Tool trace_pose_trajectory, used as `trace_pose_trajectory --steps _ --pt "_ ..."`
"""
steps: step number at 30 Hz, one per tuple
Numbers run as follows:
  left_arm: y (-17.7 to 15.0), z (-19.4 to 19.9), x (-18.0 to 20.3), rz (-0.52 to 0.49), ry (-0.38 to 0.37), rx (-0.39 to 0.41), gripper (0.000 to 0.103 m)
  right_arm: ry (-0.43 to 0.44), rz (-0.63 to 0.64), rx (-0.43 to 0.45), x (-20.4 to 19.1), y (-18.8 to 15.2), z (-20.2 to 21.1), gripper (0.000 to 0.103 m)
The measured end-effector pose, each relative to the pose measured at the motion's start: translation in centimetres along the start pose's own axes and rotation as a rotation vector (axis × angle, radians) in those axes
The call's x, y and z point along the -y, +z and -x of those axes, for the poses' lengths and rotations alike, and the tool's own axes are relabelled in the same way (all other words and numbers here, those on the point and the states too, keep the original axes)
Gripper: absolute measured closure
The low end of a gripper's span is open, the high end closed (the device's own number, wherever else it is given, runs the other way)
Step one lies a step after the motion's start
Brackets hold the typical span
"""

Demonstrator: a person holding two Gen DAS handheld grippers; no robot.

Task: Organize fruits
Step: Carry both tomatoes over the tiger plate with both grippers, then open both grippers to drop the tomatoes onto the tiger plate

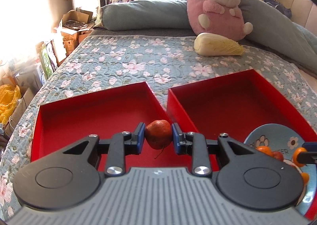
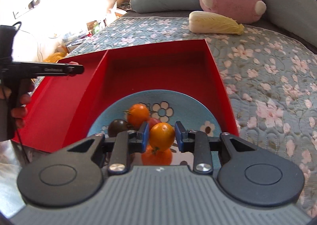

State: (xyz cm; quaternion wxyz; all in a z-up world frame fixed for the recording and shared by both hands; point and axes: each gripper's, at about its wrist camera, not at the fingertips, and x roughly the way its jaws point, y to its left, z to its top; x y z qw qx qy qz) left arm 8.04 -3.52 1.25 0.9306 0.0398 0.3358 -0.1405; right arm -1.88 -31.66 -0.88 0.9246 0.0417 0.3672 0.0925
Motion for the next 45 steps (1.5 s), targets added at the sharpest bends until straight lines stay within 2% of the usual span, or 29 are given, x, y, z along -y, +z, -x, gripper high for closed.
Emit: trace_pose_trajectory --steps 6,12,15,19,24,34,45 --pt "-0.1 2.5 4.3 -0.014 -0.098 0.012 0.069 -0.017 -0.010 0.000 0.8 -0.6 -0.6 0.072" --pt "-1.2 2.5 9.2 -0.042 -0.183 -0.042 0.069 -0.023 0.013 -0.001 0.5 -0.6 -1.0 0.071" --pt "-2.2 2.0 11.4 -0.072 -0.205 -0.076 0.069 -0.022 0.013 -0.001 0.5 -0.6 -1.0 0.071" --pt "-3.2 0.9 13.3 -0.119 -0.196 -0.111 0.069 -0.028 0.021 0.001 0.5 -0.6 -1.0 0.071" --pt "-3.7 0.3 13.9 -0.160 -0.183 -0.123 0.069 -0.033 0.028 0.001 0.4 -0.5 -1.2 0.071" --pt "-3.6 0.5 13.2 -0.140 -0.165 -0.133 0.068 -0.040 0.044 0.008 -0.3 -0.1 -1.5 0.070" --pt "-3.6 2.2 12.5 -0.121 -0.163 -0.106 0.053 -0.064 0.065 0.055 -0.9 1.0 -1.2 0.070"
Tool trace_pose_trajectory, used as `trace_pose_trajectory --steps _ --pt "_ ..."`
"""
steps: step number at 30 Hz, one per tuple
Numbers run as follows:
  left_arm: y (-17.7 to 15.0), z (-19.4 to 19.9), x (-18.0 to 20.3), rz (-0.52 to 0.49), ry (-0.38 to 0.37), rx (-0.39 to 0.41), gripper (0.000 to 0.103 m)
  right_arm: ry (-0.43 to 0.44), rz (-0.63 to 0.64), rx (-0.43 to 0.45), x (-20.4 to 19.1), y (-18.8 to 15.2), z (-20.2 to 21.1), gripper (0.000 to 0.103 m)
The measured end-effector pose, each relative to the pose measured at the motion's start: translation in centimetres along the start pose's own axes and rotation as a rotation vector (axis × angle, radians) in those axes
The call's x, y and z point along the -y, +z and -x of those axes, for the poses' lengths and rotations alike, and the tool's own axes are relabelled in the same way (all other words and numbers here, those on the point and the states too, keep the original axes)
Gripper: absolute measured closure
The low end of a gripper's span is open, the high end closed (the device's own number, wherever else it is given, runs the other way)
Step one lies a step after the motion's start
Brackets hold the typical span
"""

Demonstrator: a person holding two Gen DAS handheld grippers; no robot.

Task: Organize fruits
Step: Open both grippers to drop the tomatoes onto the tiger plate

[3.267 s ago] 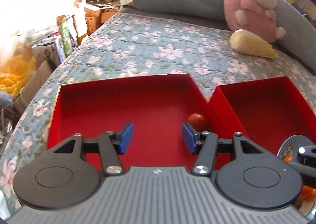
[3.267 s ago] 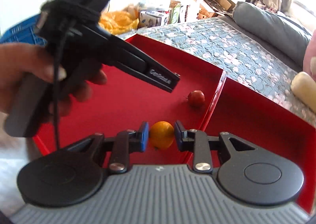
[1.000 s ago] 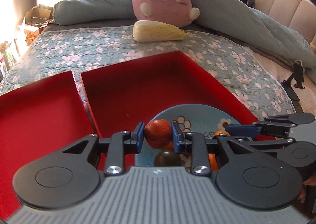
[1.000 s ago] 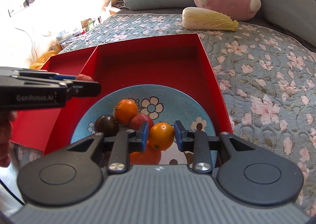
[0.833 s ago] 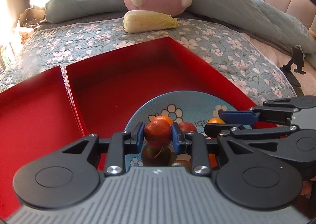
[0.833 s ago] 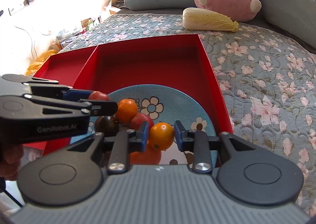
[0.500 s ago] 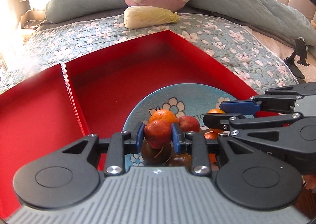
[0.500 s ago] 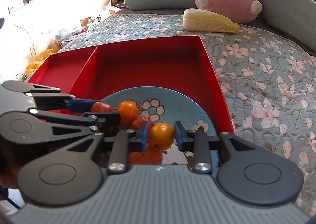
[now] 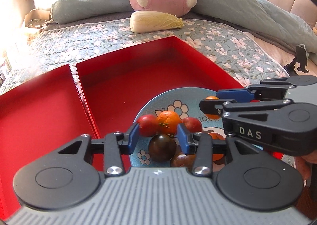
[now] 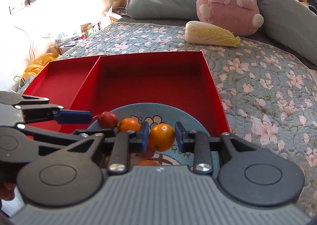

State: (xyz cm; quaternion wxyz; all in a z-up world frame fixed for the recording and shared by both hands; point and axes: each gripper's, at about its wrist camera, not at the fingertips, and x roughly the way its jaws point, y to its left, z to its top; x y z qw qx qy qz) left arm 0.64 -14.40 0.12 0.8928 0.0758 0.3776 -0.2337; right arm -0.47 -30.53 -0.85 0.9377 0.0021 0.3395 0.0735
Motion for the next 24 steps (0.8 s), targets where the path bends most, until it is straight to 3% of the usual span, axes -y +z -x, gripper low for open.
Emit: trace_pose_trajectory --steps 9,14,19,24 --pt "-0.2 1.4 0.0 0.000 0.009 0.010 0.050 0.008 -0.003 0.022 -0.3 0.7 0.9 0.070" --pt "-0.5 2.7 0.4 -0.008 0.034 0.038 0.030 -0.002 -0.013 0.036 -0.5 1.1 1.7 0.063" --pt "-0.7 4.1 1.1 -0.011 0.064 0.059 0.021 -0.008 -0.014 0.032 -0.9 1.1 2.1 0.063" --pt "-0.4 5.5 1.0 0.046 0.174 0.065 0.015 -0.001 -0.010 0.034 -1.5 1.3 2.8 0.062"
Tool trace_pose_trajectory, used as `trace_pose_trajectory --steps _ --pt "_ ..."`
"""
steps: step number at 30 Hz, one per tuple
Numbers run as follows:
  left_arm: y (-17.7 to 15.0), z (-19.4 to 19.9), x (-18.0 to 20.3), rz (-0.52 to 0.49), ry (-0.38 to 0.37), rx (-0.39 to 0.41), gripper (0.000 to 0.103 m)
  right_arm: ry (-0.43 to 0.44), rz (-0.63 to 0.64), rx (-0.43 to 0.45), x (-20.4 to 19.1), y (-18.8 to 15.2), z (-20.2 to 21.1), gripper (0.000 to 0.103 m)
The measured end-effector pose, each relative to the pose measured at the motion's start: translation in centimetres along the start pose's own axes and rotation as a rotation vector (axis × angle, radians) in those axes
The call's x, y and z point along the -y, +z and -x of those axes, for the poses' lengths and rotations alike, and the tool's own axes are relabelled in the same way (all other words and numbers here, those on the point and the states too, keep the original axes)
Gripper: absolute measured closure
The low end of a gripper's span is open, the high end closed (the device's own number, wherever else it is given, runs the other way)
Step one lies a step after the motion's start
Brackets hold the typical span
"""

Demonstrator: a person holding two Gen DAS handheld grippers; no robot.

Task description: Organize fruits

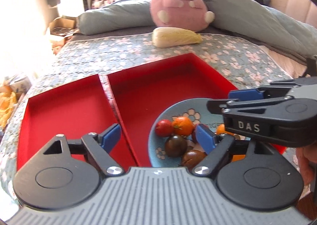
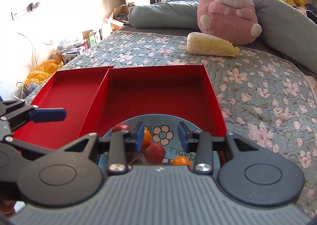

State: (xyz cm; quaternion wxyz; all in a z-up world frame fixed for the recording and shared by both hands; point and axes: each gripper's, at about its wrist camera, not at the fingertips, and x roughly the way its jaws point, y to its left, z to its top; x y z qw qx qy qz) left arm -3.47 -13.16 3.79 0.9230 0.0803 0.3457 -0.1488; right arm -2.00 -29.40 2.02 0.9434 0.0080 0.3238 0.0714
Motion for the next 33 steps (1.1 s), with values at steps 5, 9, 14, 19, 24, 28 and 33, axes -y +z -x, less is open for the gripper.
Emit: trace_pose_trajectory --steps 5,9,14,19,24,28,33 --pt "0.1 1.3 -0.8 0.047 0.076 0.001 0.014 0.010 0.020 0.025 -1.1 0.7 1.2 0.058" --pt "-0.3 2.3 -1.5 0.078 0.108 -0.006 0.014 -0.042 0.061 0.021 -2.2 1.1 1.8 0.055" --pt "-1.0 3.4 -2.3 0.105 0.141 -0.011 0.014 -0.121 0.088 -0.023 -2.7 1.1 2.0 0.055" --pt "-1.6 4.8 -2.7 0.112 0.183 0.001 0.011 -0.179 0.103 -0.044 -3.3 0.6 2.3 0.055" --pt "-1.9 6.0 -3.9 0.149 0.225 0.016 0.010 -0.197 0.072 -0.065 -3.7 0.1 2.3 0.055" --pt "-2.4 6.6 -5.2 0.190 0.293 0.012 0.009 -0.182 0.069 -0.088 -4.7 -0.2 2.2 0.055" --pt "-2.8 7.2 -6.6 0.224 0.405 0.009 0.009 -0.191 0.100 -0.102 -6.6 -0.2 1.9 0.055"
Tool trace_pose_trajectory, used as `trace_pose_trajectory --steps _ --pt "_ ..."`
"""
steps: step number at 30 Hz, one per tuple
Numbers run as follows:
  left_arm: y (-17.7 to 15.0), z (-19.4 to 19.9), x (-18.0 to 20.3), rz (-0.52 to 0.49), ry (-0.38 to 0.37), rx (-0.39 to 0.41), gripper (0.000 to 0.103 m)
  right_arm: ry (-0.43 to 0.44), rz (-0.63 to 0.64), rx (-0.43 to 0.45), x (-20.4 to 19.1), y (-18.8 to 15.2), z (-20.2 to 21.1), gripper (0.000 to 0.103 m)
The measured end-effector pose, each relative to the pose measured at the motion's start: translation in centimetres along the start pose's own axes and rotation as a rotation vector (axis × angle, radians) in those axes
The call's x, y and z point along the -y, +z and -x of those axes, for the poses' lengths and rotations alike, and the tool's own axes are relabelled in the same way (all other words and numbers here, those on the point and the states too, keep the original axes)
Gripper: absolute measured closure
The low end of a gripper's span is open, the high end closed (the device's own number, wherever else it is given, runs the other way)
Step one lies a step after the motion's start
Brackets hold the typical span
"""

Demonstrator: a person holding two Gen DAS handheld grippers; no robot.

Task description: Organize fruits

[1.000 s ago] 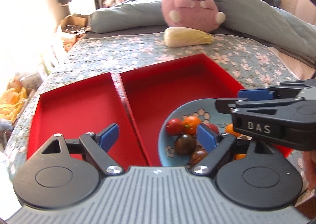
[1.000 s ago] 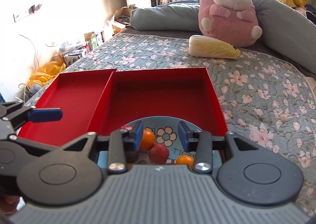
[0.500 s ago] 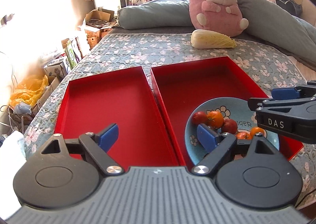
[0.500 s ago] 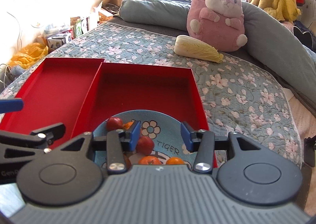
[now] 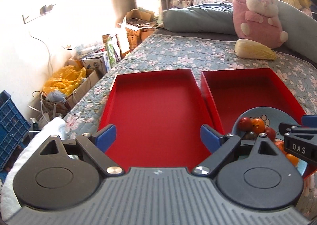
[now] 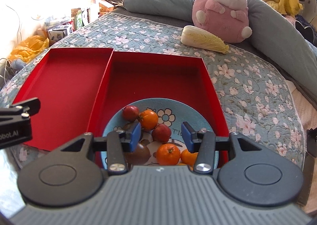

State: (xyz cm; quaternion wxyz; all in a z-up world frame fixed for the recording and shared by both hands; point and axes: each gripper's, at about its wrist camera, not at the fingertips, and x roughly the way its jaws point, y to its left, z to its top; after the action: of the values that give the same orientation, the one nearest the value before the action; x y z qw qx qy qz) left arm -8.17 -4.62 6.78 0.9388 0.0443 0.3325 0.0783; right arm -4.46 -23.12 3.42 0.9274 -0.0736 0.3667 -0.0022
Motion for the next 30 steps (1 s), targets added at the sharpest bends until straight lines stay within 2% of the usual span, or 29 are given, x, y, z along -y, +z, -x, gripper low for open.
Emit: trace_pose_trajectory --steps 2,5,9,11,13,16,21,24,26,30 --pt "0.1 0.1 -0.6 0.008 0.040 0.008 0.009 -0.050 0.020 0.005 -0.8 0.2 -0.1 0.054" --pt "0.0 0.3 -1.2 0.003 0.084 0.022 0.009 -0.114 0.036 0.017 -1.5 0.3 -0.3 0.044" --pt "0.0 0.2 -1.7 -0.013 0.136 0.024 0.009 -0.177 0.057 0.011 -2.1 0.2 -0.7 0.043" --pt "-0.1 0.1 -1.8 -0.012 0.125 0.014 0.009 -0.183 0.069 0.004 -2.3 0.2 -0.8 0.043" --pt "-0.2 -0.1 -1.9 -0.011 0.094 0.004 0.009 -0.173 0.067 0.000 -2.2 0.0 -0.8 0.043" --pt "-0.4 -0.5 -1.6 -0.012 0.010 -0.017 0.009 -0.146 0.058 -0.003 -2.3 -0.2 -0.6 0.043" --pt "-0.9 -1.4 -1.4 -0.003 -0.034 -0.038 0.009 -0.075 0.066 0.026 -2.6 -0.5 0.2 0.043" --pt "-1.0 -2.5 -1.7 0.023 -0.062 -0.064 0.009 0.003 0.039 0.069 -1.6 -1.0 1.1 0.043" --pt "-1.0 -3.3 -1.7 0.029 -0.056 -0.085 0.009 0.058 0.003 0.062 -0.6 -1.2 1.1 0.043" --pt "-1.1 -4.3 -1.3 0.021 -0.059 -0.102 0.009 0.077 -0.031 0.067 0.5 -1.4 1.0 0.043"
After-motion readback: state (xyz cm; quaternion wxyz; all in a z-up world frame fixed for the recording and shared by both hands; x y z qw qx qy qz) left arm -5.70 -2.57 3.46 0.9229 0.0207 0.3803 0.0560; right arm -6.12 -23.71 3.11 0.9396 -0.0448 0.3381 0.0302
